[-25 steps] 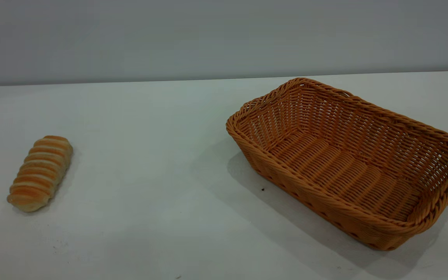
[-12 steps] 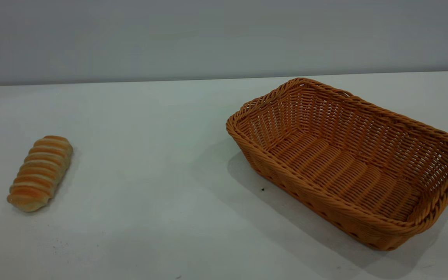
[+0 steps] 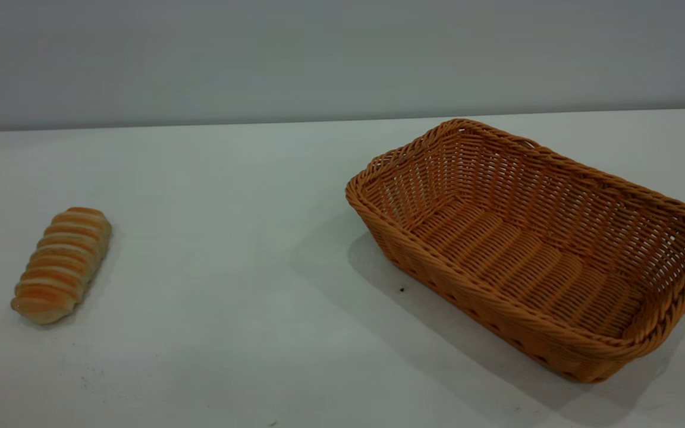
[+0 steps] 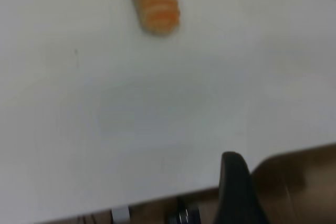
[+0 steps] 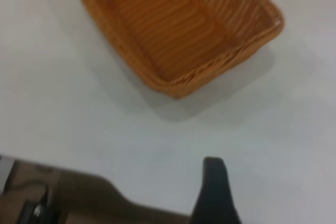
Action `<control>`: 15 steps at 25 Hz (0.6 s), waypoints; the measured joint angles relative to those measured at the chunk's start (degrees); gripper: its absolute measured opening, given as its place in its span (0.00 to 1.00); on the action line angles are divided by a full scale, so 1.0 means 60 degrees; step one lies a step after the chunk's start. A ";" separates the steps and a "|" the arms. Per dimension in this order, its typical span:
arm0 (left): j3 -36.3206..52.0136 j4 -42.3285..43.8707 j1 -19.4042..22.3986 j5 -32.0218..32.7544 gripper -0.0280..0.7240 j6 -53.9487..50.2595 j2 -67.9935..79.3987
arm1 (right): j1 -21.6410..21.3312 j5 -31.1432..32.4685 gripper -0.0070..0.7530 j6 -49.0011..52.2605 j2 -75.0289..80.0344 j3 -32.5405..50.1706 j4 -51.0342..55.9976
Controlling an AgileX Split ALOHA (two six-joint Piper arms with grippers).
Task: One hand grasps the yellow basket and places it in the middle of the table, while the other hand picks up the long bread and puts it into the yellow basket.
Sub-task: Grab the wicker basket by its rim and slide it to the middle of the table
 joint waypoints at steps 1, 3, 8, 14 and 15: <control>0.0000 0.0000 0.0000 -0.0019 0.74 -0.0097 0.0382 | 0.0045 -0.0046 0.78 0.0057 0.0246 0.0000 0.0000; -0.0030 0.0000 0.0000 -0.0158 0.74 -0.0244 0.1088 | 0.0065 -0.0116 0.78 0.0189 0.0944 -0.0011 -0.0049; -0.0166 -0.0132 0.0000 -0.1864 0.74 -0.0541 0.2505 | 0.0065 -0.1573 0.78 0.0497 0.2681 -0.0031 -0.0092; -0.0201 -0.0143 0.0000 -0.3909 0.74 -0.0970 0.3885 | 0.0065 -0.3176 0.78 0.1361 0.5363 -0.0347 0.0288; -0.0214 -0.0143 0.0000 -0.4195 0.74 -0.0982 0.4157 | 0.0065 -0.3350 0.78 0.1383 0.5779 -0.0442 0.0355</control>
